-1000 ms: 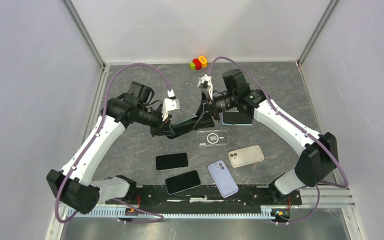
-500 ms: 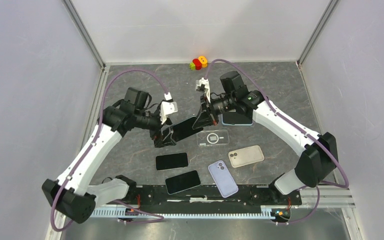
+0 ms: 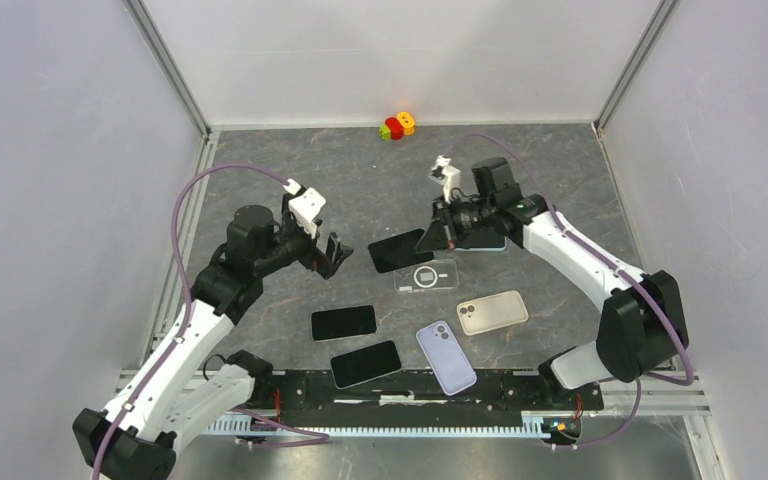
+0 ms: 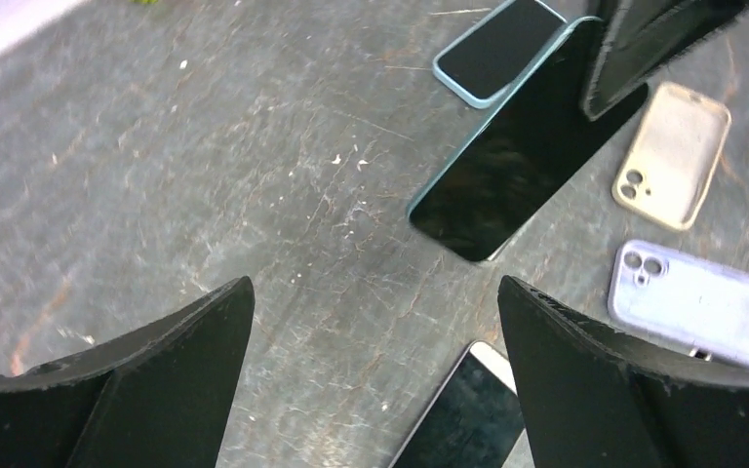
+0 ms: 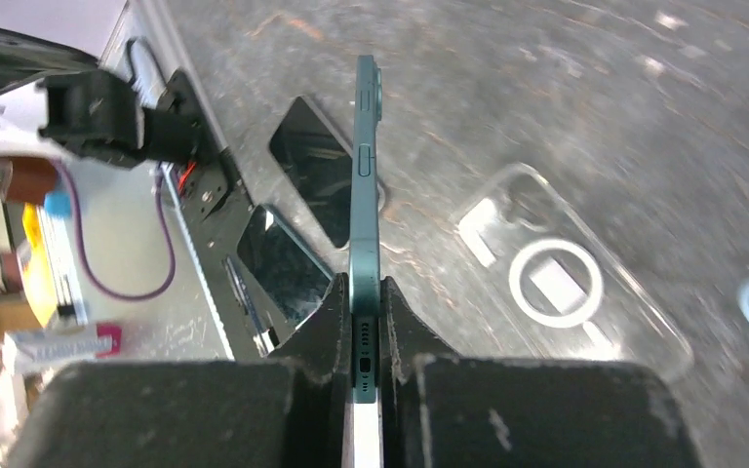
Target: Put the phone into the phone case
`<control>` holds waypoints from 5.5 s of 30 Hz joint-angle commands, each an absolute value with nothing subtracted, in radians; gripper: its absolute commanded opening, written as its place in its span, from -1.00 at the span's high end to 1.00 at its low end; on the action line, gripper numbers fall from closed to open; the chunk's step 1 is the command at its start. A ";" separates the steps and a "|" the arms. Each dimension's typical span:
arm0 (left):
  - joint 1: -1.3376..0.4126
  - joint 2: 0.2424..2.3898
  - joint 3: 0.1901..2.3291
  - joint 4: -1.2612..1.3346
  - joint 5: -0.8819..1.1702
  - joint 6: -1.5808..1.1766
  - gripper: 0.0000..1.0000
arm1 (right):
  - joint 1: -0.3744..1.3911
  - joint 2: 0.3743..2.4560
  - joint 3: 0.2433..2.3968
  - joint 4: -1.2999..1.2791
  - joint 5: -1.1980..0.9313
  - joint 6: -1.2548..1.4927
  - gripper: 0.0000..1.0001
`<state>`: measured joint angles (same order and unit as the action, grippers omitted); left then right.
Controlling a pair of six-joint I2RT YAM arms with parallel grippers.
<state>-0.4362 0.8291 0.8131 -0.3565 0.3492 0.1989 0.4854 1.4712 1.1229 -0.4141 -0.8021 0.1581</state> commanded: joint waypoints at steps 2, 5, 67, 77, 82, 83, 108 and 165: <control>-0.440 0.876 0.782 -0.207 0.142 -0.202 -1.00 | 0.357 1.386 1.039 -0.324 -0.773 0.314 1.00; -0.439 0.934 0.784 -0.244 0.091 -0.357 -1.00 | 0.309 1.381 0.992 -0.322 -0.781 0.364 1.00; -0.556 1.797 1.032 -0.291 0.480 -0.879 0.07 | 0.259 1.736 0.836 -0.295 -0.671 0.485 1.00; -0.578 1.743 0.986 -0.304 0.459 -0.936 0.22 | 0.312 1.792 0.857 -0.268 -0.588 0.462 1.00; -0.580 1.739 0.980 -0.310 0.457 -0.939 0.33 | 0.351 1.839 0.880 -0.295 -0.550 0.421 1.00; -0.579 1.742 0.979 -0.310 0.457 -0.940 0.38 | 0.356 1.848 0.881 -0.299 -0.548 0.415 1.00; -0.597 1.646 1.164 -0.629 0.208 -0.681 0.16 | 0.446 2.029 0.916 -0.317 -0.530 0.299 0.70; -0.632 1.869 1.130 -0.482 0.340 -0.774 0.46 | 0.552 1.951 1.045 -0.548 -0.117 0.071 0.35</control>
